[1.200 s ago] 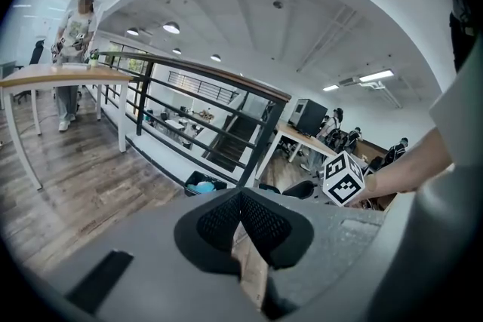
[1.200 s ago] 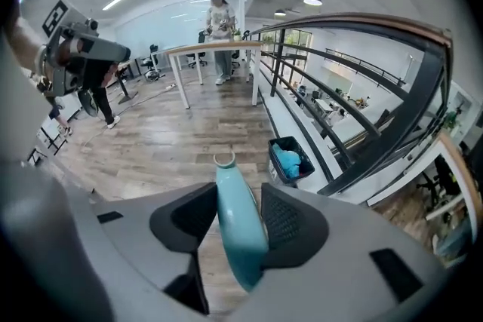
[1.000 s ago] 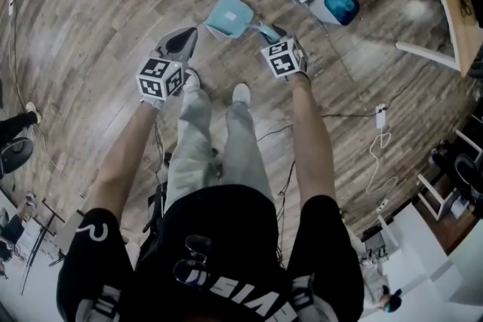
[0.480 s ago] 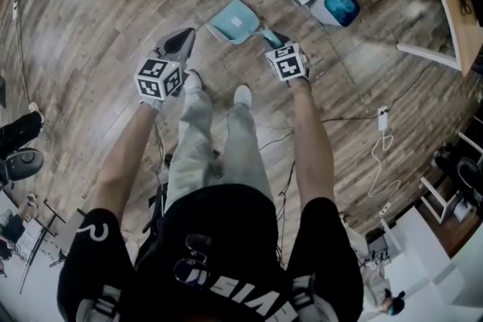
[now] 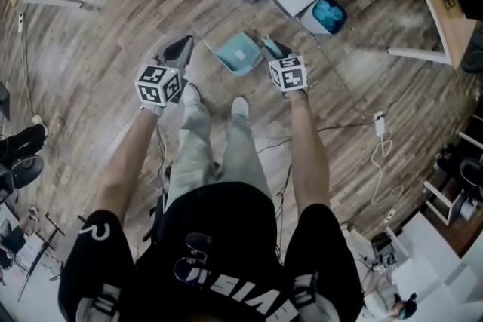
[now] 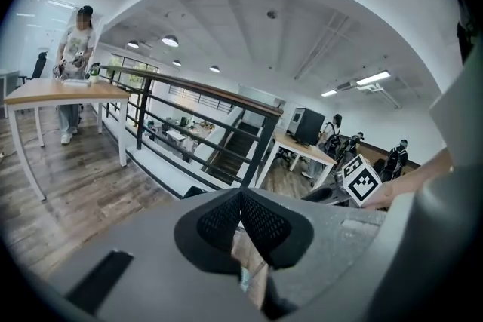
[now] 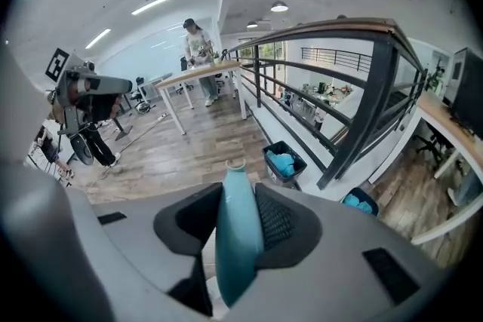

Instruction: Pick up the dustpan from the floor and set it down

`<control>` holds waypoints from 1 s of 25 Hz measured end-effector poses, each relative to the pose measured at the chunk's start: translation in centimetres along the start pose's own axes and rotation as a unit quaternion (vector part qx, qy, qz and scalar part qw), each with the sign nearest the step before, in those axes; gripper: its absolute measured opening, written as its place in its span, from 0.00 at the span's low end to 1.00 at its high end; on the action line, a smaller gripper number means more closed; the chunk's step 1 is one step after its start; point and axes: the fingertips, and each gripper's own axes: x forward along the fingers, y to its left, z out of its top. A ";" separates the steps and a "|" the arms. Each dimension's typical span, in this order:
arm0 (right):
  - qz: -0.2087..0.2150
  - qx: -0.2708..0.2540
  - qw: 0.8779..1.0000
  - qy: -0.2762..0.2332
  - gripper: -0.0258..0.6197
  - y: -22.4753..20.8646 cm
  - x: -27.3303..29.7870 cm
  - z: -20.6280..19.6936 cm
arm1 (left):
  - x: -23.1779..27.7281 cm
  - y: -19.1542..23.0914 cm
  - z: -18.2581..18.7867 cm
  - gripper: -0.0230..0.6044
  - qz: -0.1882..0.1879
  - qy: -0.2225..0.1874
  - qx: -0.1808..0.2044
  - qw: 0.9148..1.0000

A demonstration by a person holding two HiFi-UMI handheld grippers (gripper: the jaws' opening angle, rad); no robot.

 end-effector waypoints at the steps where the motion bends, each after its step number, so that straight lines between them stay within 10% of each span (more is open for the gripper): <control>1: -0.002 0.000 1.000 -0.006 0.24 0.0 -1.0 0.4 | -0.3 -0.5 0.6 0.03 0.000 -0.004 0.002 1.000; 25: -0.069 -0.033 0.969 -0.235 0.24 -1.5 -27.3 21.0 | -7.9 -10.7 19.1 0.03 0.002 -0.156 0.043 0.987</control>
